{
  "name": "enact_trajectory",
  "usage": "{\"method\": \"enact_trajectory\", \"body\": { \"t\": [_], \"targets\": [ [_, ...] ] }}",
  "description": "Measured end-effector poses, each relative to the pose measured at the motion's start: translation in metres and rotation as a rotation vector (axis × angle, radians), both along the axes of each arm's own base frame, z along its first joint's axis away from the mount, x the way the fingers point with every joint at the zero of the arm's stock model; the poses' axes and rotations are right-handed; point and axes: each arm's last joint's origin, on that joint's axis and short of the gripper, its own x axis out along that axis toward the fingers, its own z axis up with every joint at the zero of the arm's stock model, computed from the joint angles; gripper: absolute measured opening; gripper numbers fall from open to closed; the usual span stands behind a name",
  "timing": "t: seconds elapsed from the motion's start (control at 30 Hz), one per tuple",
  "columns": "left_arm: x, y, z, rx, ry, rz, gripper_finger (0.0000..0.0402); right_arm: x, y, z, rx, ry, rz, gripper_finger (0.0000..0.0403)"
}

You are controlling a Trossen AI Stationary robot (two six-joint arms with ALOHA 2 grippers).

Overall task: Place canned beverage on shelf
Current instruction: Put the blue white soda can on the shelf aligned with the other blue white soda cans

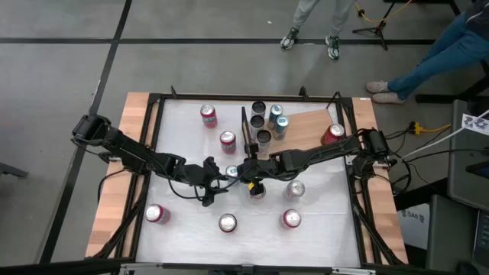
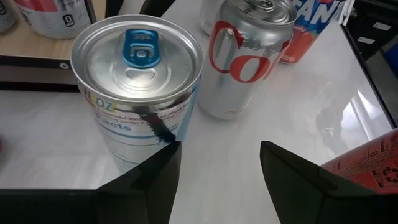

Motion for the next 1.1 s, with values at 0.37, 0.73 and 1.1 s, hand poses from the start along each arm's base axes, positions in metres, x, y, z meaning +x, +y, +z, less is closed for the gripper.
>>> {"method": "enact_trajectory", "body": {
  "t": [0.37,0.73,1.1],
  "targets": [
    [-0.003,0.002,-0.005,0.029,0.060,0.008,0.0213,0.000,0.000,0.000,0.005,-0.002,0.003,0.0053],
    [-0.006,0.002,-0.006,0.045,0.088,0.019,0.0213,-0.002,0.000,0.007,-0.007,0.052,0.002,0.0053],
    [-0.009,0.002,-0.008,0.051,0.124,0.013,0.0213,0.001,0.000,0.034,-0.015,0.042,-0.006,0.0053]
  ]
}}
